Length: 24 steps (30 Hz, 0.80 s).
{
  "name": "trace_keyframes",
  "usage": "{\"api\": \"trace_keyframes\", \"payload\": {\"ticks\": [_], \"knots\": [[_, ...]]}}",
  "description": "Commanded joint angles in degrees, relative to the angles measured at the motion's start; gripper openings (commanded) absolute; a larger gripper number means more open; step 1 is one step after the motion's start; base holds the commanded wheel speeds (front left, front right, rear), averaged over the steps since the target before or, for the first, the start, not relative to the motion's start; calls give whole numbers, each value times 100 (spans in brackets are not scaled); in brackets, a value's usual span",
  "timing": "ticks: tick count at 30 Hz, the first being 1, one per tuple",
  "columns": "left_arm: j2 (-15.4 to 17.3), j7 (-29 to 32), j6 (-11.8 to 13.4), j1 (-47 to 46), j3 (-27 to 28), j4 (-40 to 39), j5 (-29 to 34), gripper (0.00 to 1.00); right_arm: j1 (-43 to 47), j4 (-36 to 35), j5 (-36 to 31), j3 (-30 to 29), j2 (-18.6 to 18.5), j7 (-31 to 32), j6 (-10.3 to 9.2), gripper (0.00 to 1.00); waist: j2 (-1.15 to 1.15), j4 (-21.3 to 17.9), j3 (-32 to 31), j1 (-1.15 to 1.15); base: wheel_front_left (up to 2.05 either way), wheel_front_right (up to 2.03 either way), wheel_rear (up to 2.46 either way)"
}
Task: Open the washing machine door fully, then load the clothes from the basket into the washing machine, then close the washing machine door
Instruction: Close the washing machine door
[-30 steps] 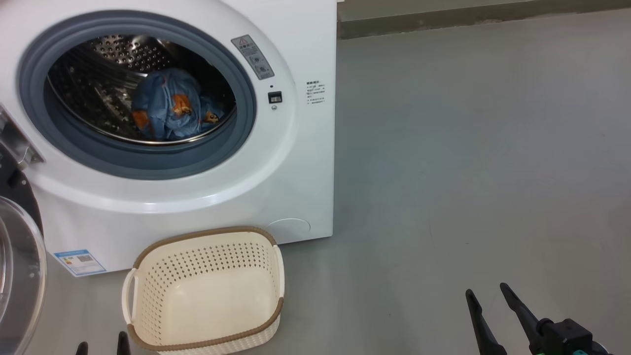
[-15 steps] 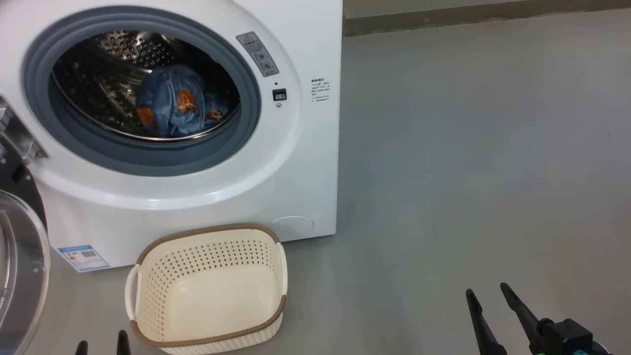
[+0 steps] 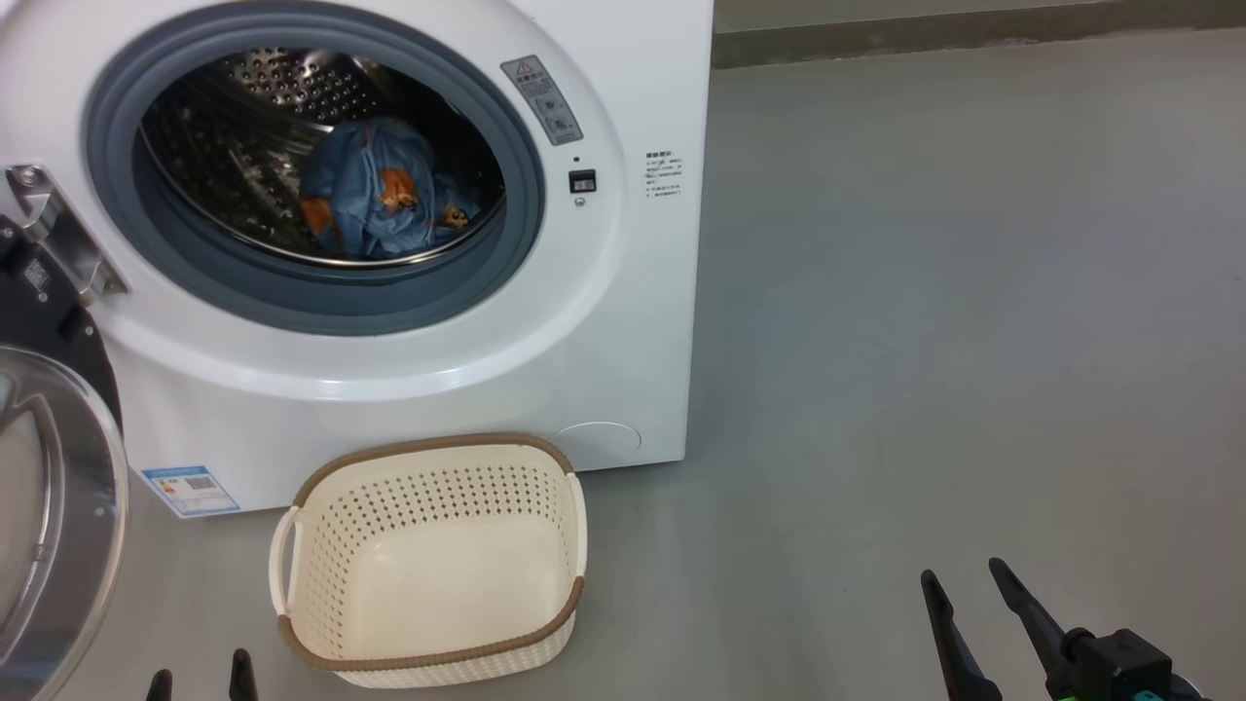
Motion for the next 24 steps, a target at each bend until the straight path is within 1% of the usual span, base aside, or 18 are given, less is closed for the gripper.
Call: {"api": "trace_keyframes", "payload": {"ticks": [1, 5, 10, 15, 24], "knots": [[58, -36, 8, -199, 197, -187, -5, 100, -114, -141, -30, 97, -37, -28, 8, 100, 0, 33, -5, 0, 0, 0, 0], [58, -36, 18, -205, 196, -202, -6, 100, -119, -141, -29, 97, -33, -28, 8, 100, 0, 132, -17, 0, 0, 0, 0], [58, -36, 31, -205, 181, -231, 7, 100, -127, -150, -28, 118, -32, -28, 8, 100, 0, 390, -30, 0, 0, 0, 0], [58, -36, 61, -167, 165, -249, 22, 100, -147, -149, -35, 162, -53, -28, 8, 100, 0, 773, -41, 0, 0, 0, 0], [58, -36, 137, -123, 107, -295, -9, 100, -247, -130, -39, 341, -139, -28, 8, 100, 0, 1572, -45, 0, 0, 0, 0]]}}
